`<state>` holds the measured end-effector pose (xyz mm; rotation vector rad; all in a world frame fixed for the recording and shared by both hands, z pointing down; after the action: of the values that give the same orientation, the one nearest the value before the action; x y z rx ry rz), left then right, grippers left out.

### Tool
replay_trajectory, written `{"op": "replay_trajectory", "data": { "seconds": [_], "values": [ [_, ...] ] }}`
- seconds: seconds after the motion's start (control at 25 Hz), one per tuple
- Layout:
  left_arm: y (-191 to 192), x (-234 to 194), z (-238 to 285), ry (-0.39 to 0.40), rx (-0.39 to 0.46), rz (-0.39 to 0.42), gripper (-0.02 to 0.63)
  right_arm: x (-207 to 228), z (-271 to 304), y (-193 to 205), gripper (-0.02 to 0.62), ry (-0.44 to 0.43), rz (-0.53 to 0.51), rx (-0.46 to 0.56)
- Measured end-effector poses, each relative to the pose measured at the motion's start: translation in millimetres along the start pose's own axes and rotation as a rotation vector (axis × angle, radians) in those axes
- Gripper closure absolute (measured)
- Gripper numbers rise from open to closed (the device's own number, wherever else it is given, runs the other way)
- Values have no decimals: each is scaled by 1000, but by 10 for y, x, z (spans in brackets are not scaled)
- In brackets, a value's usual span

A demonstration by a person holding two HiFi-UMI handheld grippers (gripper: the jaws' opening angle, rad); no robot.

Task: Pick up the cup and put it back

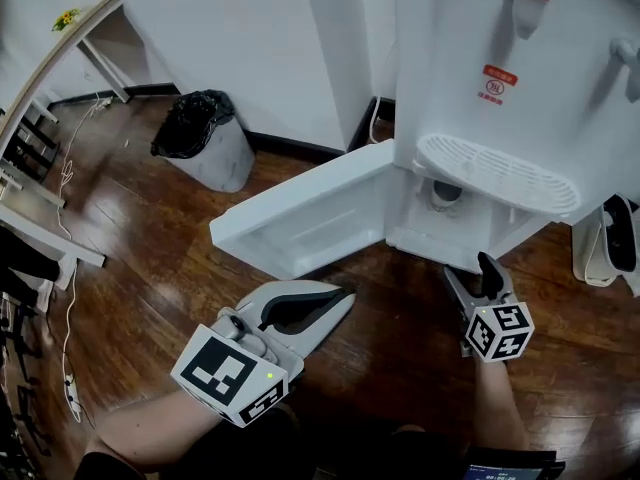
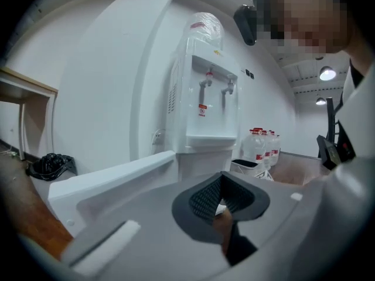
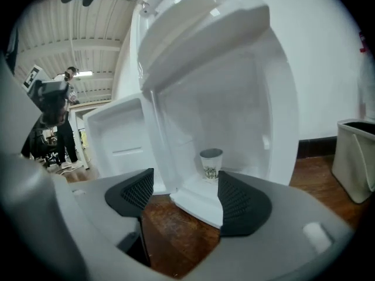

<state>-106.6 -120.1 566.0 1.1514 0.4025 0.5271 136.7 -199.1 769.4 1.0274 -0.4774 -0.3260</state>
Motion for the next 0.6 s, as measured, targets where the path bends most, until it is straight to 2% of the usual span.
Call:
{"op": "replay_trajectory", "data": {
  "seconds": [0.12,0.24,0.36,0.52,0.6],
  "values": [
    [-82,-4,41,-6,27,-22,604,-211,-428,-176,305,-31,-15,31],
    [-181,51,86,5,60,-49,604,-414,-844,-463,384,-55,-38,86],
    [-262,168,140,39,78,-41,604,-611,-1192,-782,482,-87,-60,135],
    [-326,266,147,78,97,-25,604,-820,-1516,-1103,492,-109,-83,177],
    [-346,243,127,80,110,-32,604,-901,-1636,-1225,553,-111,-81,186]
  ]
}}
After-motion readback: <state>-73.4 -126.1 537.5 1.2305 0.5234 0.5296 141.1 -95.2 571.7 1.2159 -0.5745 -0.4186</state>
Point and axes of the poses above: the fingertips, and each gripper's own axes: z forward along the fingers, x to its right, y out of its underside, the point moved 4 cm from there along -z, backward along the fingers, and after that the axes turned 7 degrees about -x, right-handed, at the moved point
